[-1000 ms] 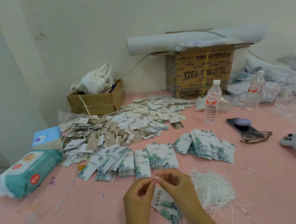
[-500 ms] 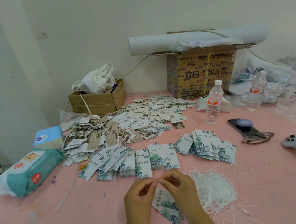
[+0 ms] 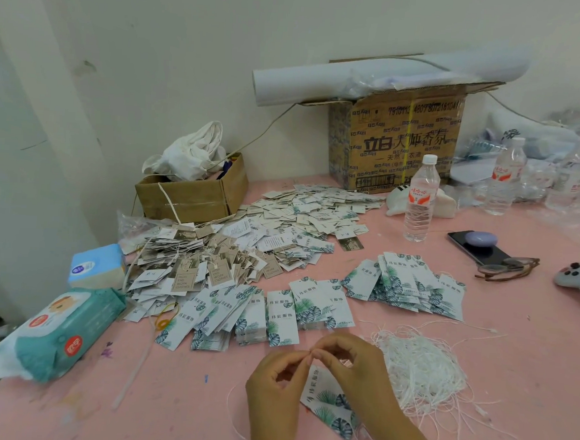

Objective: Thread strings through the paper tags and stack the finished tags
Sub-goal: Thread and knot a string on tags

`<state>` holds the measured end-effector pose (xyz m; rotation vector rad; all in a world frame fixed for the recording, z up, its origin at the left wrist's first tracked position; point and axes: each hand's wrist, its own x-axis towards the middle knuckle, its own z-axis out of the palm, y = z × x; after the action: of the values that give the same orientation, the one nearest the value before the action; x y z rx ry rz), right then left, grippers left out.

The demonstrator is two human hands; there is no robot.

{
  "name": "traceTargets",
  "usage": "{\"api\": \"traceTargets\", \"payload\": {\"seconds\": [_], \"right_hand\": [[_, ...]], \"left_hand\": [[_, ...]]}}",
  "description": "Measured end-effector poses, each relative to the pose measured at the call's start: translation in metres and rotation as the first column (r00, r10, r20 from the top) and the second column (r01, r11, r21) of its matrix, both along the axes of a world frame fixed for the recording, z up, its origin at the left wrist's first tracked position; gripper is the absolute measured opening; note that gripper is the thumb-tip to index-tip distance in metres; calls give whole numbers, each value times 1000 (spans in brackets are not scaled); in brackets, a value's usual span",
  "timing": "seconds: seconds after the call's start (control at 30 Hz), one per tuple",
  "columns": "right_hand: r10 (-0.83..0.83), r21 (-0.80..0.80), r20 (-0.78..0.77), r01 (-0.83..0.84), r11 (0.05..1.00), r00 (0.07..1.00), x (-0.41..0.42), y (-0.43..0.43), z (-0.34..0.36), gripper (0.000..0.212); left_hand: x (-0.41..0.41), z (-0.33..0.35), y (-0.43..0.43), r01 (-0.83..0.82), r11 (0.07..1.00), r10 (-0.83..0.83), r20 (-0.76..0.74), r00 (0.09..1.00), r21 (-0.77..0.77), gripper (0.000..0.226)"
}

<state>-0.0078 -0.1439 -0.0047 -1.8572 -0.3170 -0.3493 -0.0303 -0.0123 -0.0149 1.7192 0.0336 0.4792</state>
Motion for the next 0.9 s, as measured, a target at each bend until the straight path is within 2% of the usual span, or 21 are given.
{"api": "traceTargets", "payload": {"seconds": [0.13,0.23,0.37,0.57,0.9], "right_hand": [[-3,-23,40,4,1000,999,0,-1,0,29],[37,123,-39,-32,992,999,-1,0,2,25],[143,246,-110,-113,963,984,-1,0,6,23],[257,360,-141,-192,913,956,-3,2,6,3],[290,425,-149,-203,882,945,-6,3,8,7]], "left_hand": [[0,1,1,9,999,-10,-20,1000,-32,29],[0,3,4,27,994,-34,-65,997,-103,26],[-1,6,7,76,975,-97,-93,991,-209,8],[2,5,9,138,947,-182,-129,975,-290,17],[3,5,8,118,923,-169,-111,979,-366,23]]}}
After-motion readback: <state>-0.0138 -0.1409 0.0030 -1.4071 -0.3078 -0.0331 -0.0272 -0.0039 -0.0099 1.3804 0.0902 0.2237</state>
